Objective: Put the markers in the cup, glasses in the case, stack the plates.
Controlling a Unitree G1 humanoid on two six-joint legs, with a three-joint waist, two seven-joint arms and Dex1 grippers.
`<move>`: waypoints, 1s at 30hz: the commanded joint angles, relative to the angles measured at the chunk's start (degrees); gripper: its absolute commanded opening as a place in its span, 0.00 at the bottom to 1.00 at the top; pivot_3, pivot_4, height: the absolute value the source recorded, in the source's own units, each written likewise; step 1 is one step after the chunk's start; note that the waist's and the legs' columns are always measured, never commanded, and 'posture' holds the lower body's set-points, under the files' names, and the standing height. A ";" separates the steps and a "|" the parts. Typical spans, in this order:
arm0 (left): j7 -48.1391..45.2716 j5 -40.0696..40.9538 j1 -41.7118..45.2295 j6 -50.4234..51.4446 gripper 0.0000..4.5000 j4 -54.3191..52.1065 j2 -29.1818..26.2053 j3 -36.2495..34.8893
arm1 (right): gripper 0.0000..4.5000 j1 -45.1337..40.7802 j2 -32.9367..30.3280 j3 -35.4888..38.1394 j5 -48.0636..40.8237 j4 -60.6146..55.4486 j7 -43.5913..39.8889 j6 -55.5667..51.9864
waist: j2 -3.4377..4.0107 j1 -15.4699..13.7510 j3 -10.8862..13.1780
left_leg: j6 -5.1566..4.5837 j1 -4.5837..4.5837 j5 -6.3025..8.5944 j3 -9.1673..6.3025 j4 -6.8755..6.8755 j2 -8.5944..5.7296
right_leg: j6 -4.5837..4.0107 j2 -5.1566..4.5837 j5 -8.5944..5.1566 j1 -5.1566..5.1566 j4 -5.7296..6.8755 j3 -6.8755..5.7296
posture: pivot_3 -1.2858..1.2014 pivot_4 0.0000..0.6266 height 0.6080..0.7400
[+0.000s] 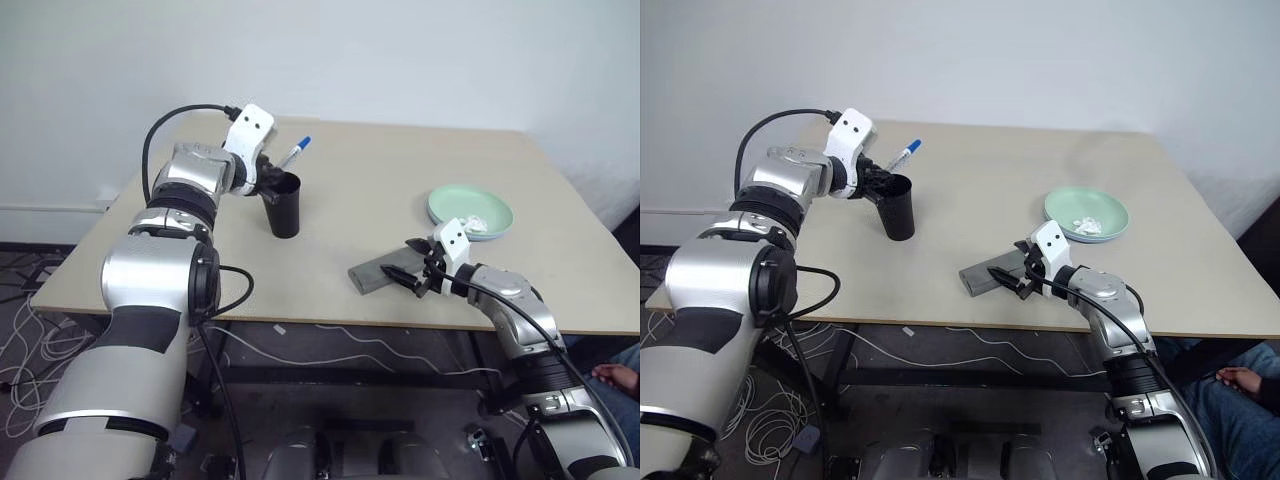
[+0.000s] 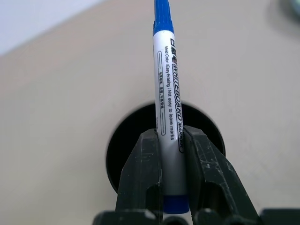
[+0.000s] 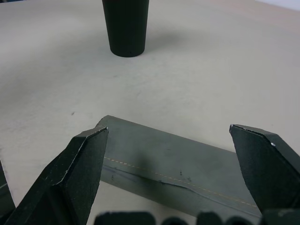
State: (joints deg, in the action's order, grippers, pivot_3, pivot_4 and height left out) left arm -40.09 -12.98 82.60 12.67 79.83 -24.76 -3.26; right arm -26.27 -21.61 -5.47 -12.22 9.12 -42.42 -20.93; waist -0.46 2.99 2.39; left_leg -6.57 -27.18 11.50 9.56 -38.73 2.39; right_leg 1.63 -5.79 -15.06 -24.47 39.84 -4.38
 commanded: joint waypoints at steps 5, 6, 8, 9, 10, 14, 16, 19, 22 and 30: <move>10.01 6.25 0.53 -16.21 0.05 -3.51 -1.39 -6.81 | 1.00 -1.81 -0.76 1.16 -0.29 -1.04 -0.61 0.83 | 0.00 0.00 0.00 | 0.00 0.00 0.00 0.01 0.00 0.00 | -0.01 -0.01 0.02 0.00 -0.01 0.03 | 0.52 0.00 0.95; 10.76 6.86 -0.22 -18.06 0.05 -3.57 -1.32 -7.48 | 1.00 -1.74 -0.81 1.11 -0.27 -1.02 -0.70 0.83 | 0.01 0.01 0.00 | 0.00 0.00 0.00 0.01 0.00 0.00 | 0.00 -0.01 0.02 0.00 -0.01 0.03 | 0.52 0.00 0.95; 12.41 7.21 -1.92 -21.15 0.05 -3.64 -0.69 -7.85 | 1.00 -1.82 -0.85 0.98 -0.23 -0.89 -0.90 0.80 | 0.01 -0.02 -0.01 | 0.00 0.02 0.00 0.03 0.01 0.00 | 0.00 0.00 0.03 0.03 -0.01 0.04 | 0.52 0.00 0.95; 13.78 7.20 -3.05 -22.58 0.05 -3.68 -0.12 -7.86 | 1.00 -1.98 -0.85 0.88 -0.21 -0.75 -1.00 0.79 | 0.02 -0.03 -0.02 | 0.00 0.02 0.00 0.03 0.00 0.00 | 0.00 0.02 0.03 0.04 -0.01 0.03 | 0.52 0.00 0.95; 15.54 7.35 -4.28 -24.17 0.05 -3.72 0.49 -8.03 | 1.00 -2.25 -0.83 0.80 -0.17 -0.54 -1.09 0.78 | 0.03 -0.03 -0.02 | 0.00 0.06 0.00 0.05 0.00 0.00 | 0.01 0.01 0.03 0.07 -0.01 0.03 | 0.52 0.00 0.95; 20.52 8.44 -7.98 -27.46 0.05 -3.64 2.57 -9.04 | 1.00 -2.97 -0.84 0.65 -0.04 -0.15 -1.50 0.76 | 0.02 -0.03 -0.03 | -0.01 0.12 -0.01 0.15 -0.04 0.00 | 0.12 0.02 0.15 0.13 -0.01 0.09 | 0.52 0.00 0.95; 21.48 8.20 -9.53 -29.28 0.05 -3.70 3.60 -8.71 | 1.00 -3.05 -0.91 0.64 -0.05 -0.24 -1.62 0.70 | 0.02 -0.03 -0.03 | -0.02 0.12 -0.01 0.28 -0.06 -0.01 | 0.18 0.01 0.23 0.10 -0.02 0.19 | 0.52 0.00 0.95; 23.80 6.71 -11.67 -32.18 0.05 -3.68 5.04 -7.14 | 1.00 -2.76 -1.19 0.75 -0.05 -0.85 -1.71 0.49 | 0.01 -0.08 -0.03 | -0.02 0.12 0.00 0.43 -0.06 -0.01 | 0.30 -0.04 0.35 0.09 -0.07 0.24 | 0.52 0.00 0.95; 25.99 5.96 -12.65 -33.35 0.05 -3.48 5.73 -6.46 | 1.00 -2.21 -1.59 0.96 -0.10 -1.77 -1.56 0.11 | 0.01 -0.08 -0.03 | -0.02 0.12 0.00 0.61 -0.06 -0.01 | 0.40 -0.08 0.52 0.03 -0.10 0.33 | 0.52 0.00 0.95; 28.62 4.96 -13.72 -33.90 0.05 -3.10 6.30 -5.36 | 1.00 -0.13 -2.40 1.39 -0.57 -4.38 -0.78 -0.99 | 0.01 -0.05 -0.03 | 0.00 0.13 0.00 0.90 -0.04 0.14 | 0.34 -0.19 0.77 -0.17 -0.15 0.34 | 0.52 0.00 0.95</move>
State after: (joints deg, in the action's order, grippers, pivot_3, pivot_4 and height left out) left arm -12.12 -7.99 68.02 -19.85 77.88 -18.47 -8.99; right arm -25.95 -23.43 -5.60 -12.17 7.97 -43.73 -22.12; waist -0.46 2.94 2.35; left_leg -6.57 -27.06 11.49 10.49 -38.75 2.55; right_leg 1.94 -5.98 -14.28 -24.67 39.69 -4.04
